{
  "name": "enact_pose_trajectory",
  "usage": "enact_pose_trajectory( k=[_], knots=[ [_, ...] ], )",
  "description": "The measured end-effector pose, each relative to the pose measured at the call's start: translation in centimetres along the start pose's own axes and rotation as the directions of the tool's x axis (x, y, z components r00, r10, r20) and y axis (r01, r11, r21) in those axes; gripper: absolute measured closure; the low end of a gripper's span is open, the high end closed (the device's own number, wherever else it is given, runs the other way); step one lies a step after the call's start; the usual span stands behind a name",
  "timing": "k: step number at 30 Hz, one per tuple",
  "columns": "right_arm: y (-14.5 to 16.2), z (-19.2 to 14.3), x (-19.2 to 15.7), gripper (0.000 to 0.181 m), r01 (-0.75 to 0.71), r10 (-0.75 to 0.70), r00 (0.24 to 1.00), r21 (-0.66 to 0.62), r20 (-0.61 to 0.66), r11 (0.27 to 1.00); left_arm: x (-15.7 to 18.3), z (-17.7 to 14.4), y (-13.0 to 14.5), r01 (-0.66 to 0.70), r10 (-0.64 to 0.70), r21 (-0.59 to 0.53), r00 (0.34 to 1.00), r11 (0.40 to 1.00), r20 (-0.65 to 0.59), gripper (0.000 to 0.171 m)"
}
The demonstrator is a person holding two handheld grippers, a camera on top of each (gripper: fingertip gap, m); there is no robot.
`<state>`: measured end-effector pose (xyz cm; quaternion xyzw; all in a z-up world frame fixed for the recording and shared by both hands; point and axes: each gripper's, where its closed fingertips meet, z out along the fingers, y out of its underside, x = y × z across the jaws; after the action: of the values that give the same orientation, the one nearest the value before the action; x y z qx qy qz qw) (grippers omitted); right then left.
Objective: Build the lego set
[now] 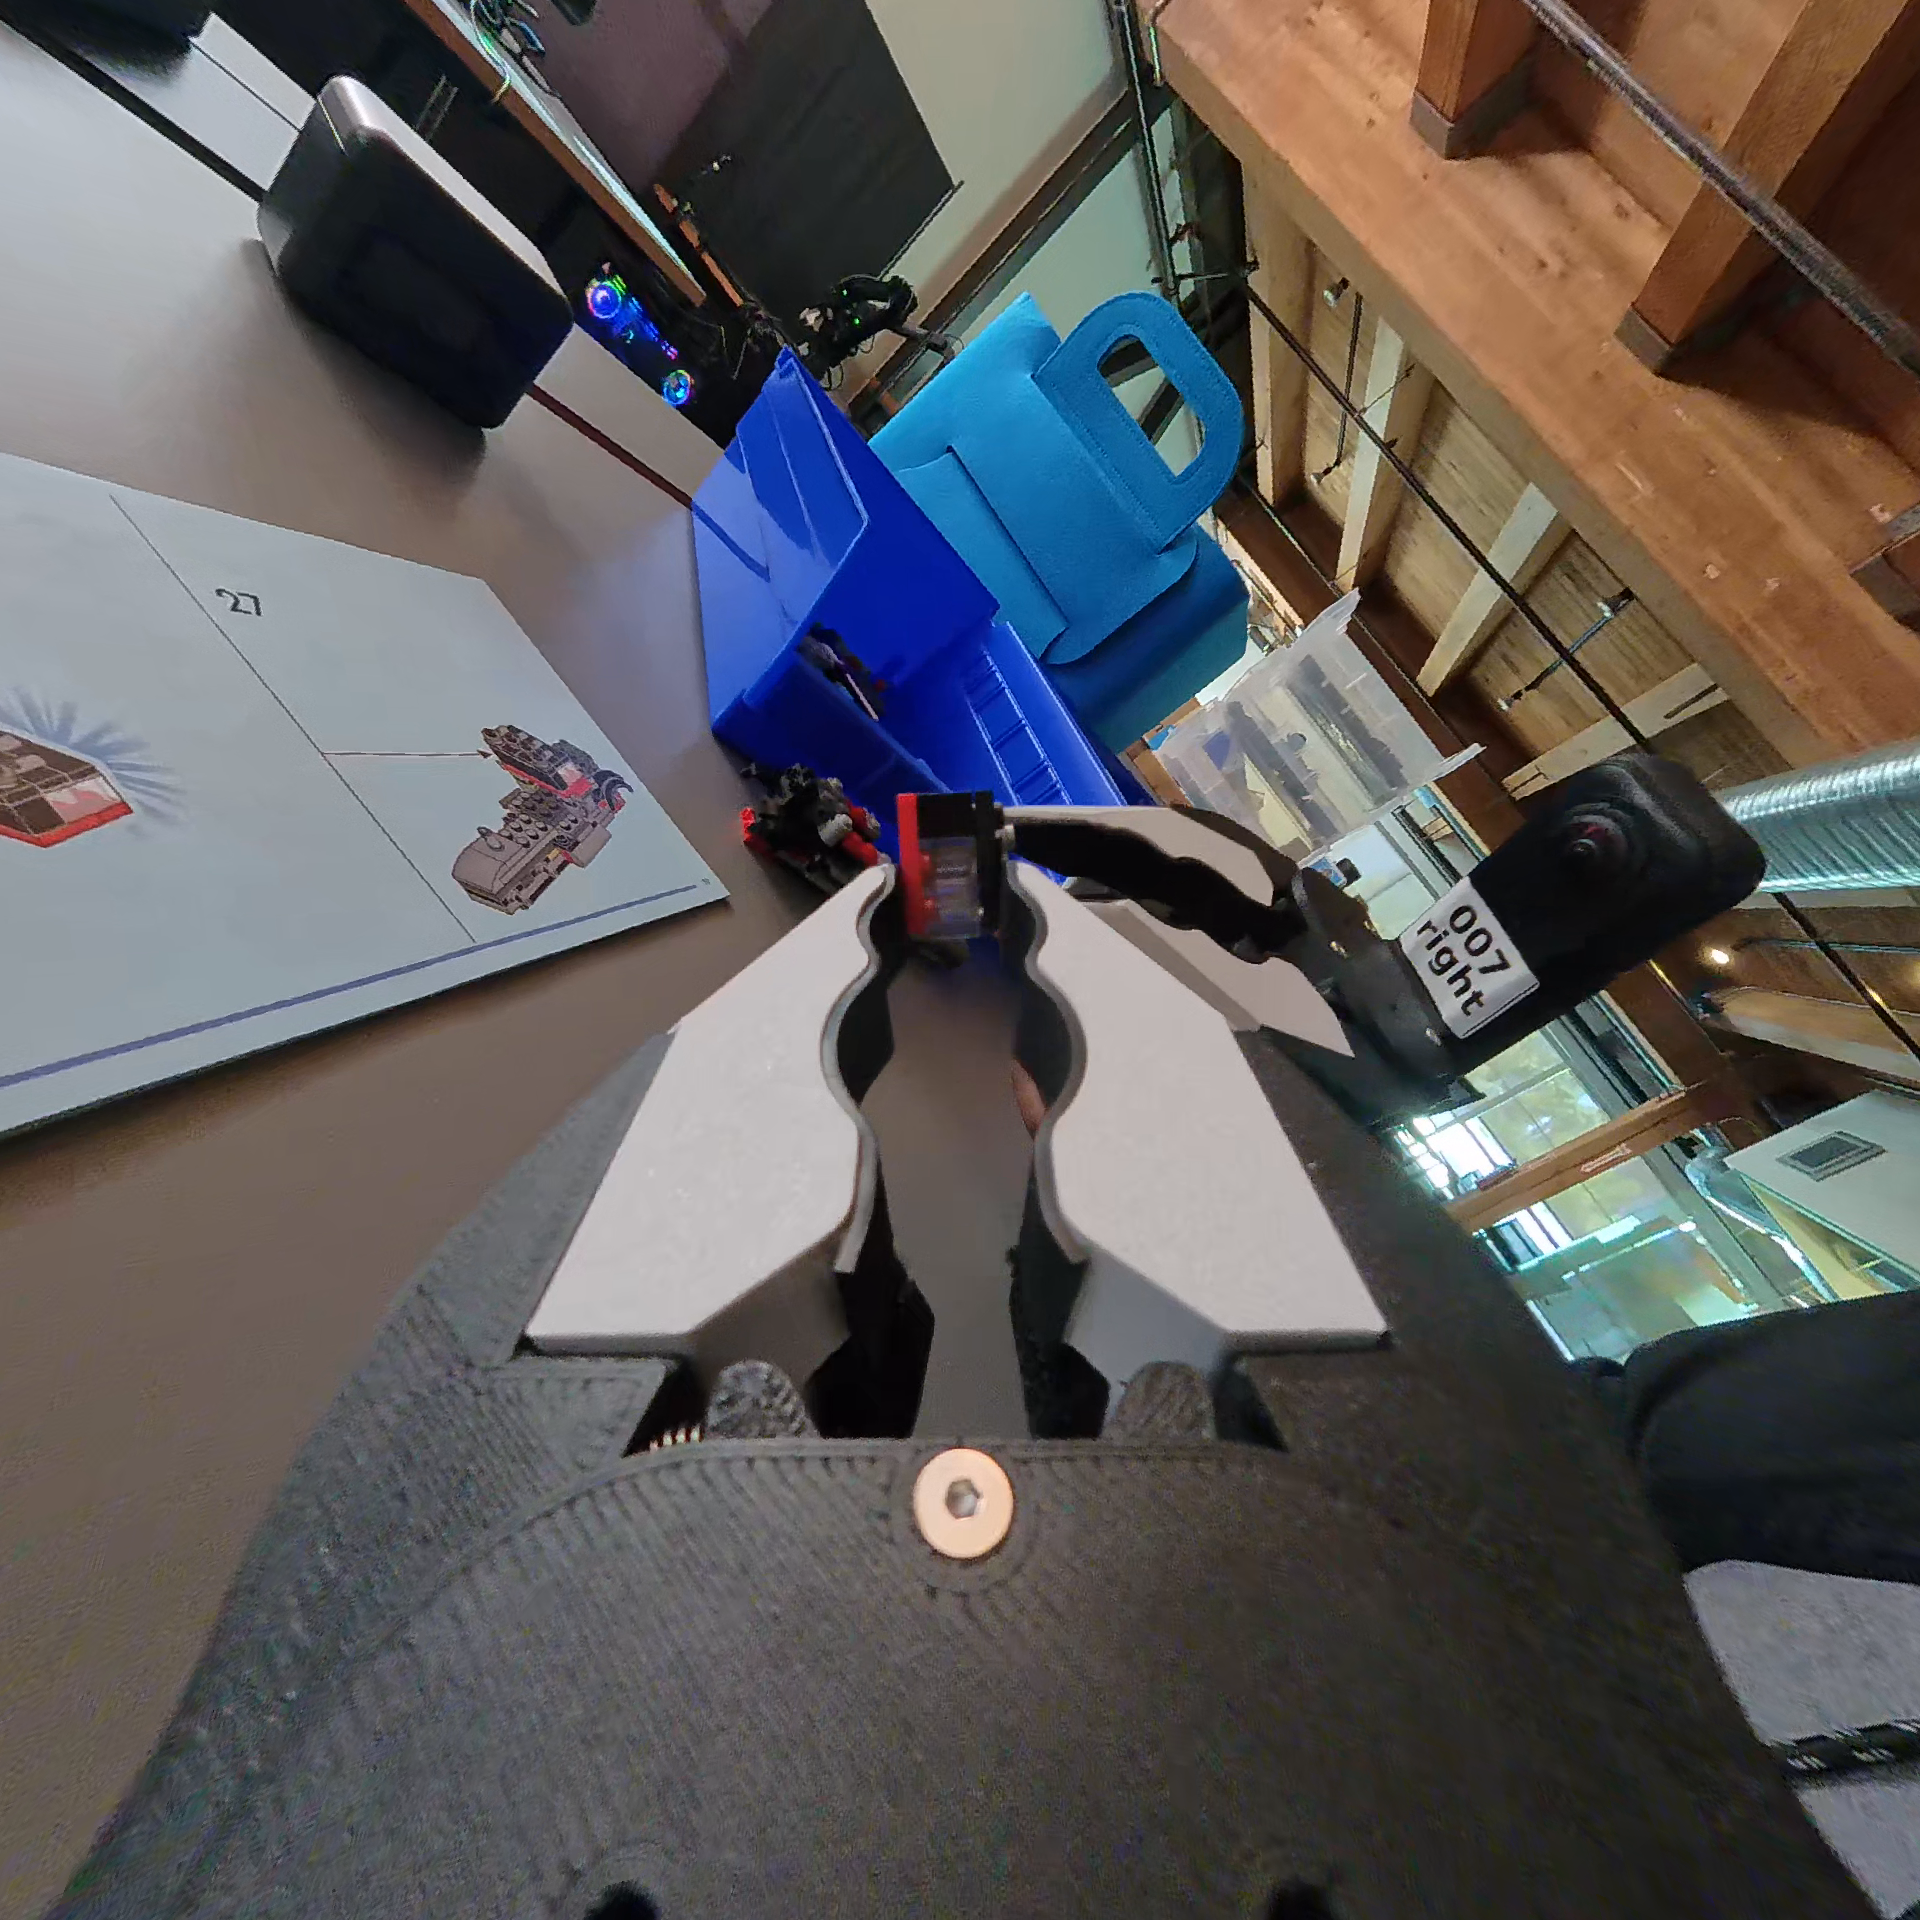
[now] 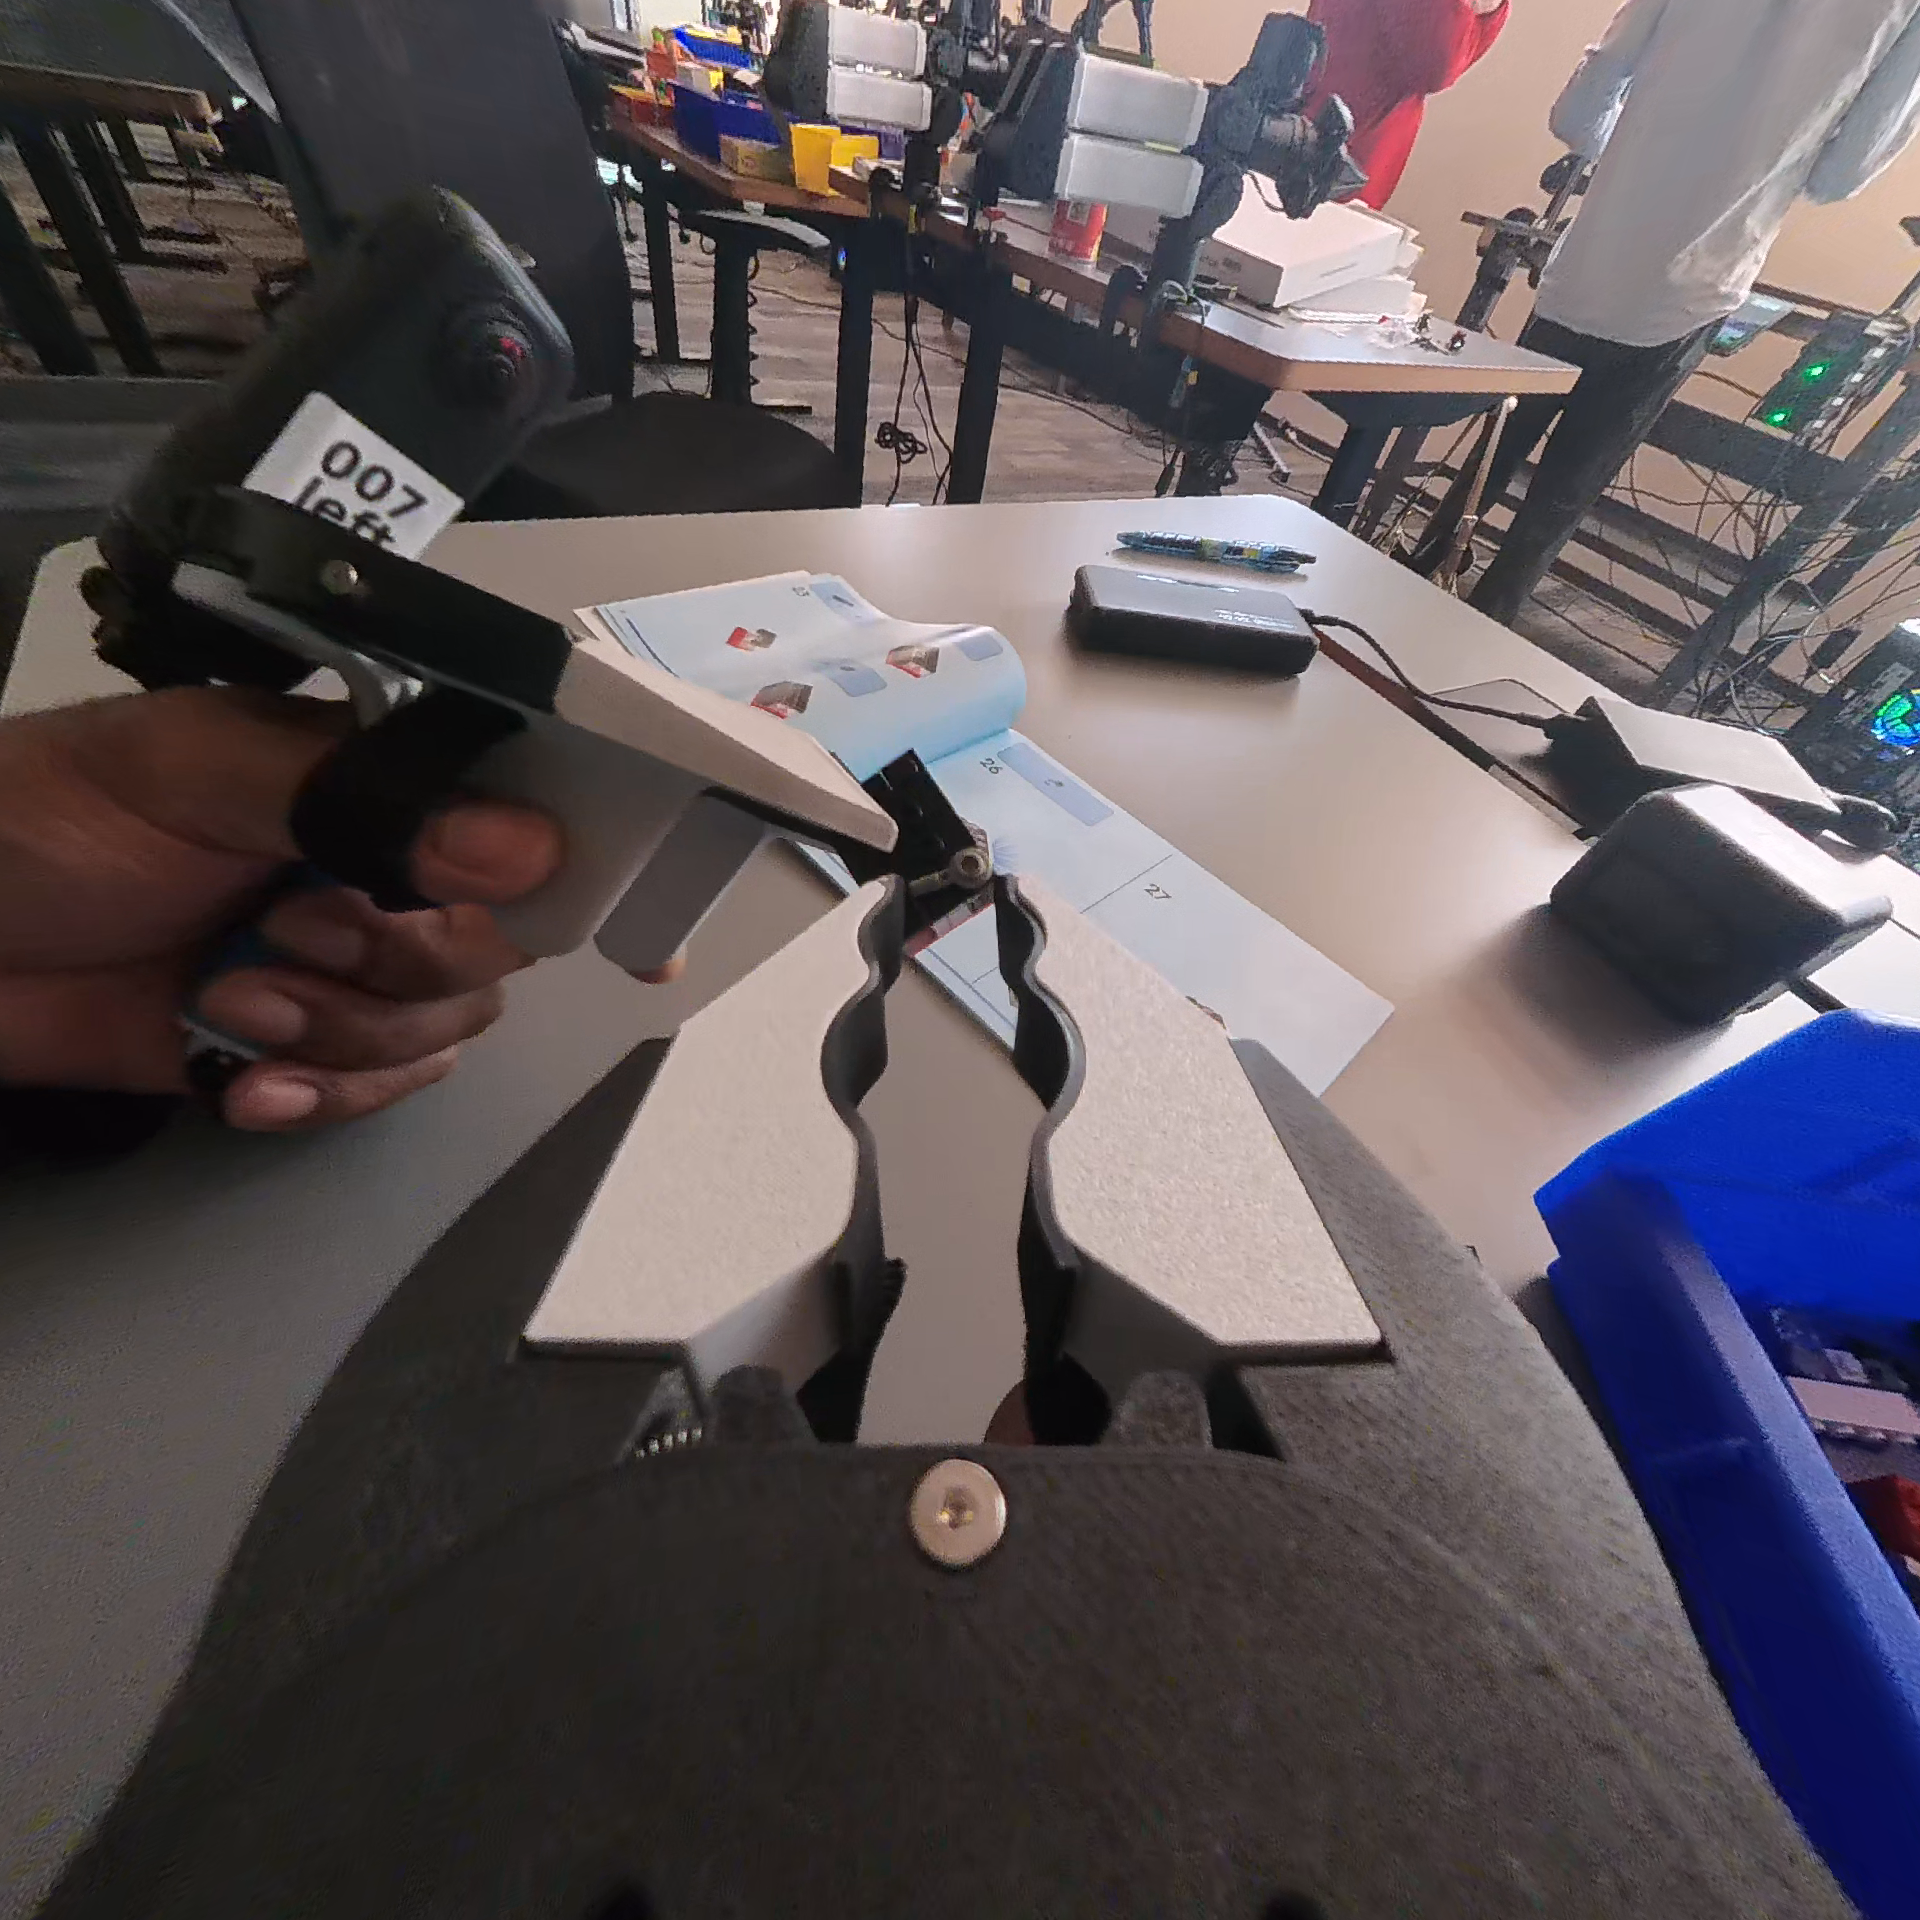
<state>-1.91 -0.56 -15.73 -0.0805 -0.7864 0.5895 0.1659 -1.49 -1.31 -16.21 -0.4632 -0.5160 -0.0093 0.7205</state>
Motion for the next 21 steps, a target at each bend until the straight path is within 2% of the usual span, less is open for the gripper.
enact_pose_trajectory(
  k=[11,21],
  knots=[
    [0.10,0.15,0.00,0.165,0.051,-0.051,0.999,-0.009,0.002,0.999,-0.24,0.03,0.06,-0.025,0.026,-0.015,1.000,1.000,0.018,0.155],
    [0.16,-0.02,-0.11,0.165,0.095,-0.094,0.994,-0.017,0.056,0.995,-0.11,0.01,0.20,-0.028,0.028,-0.039,1.000,0.999,-0.002,0.155]
  ],
)
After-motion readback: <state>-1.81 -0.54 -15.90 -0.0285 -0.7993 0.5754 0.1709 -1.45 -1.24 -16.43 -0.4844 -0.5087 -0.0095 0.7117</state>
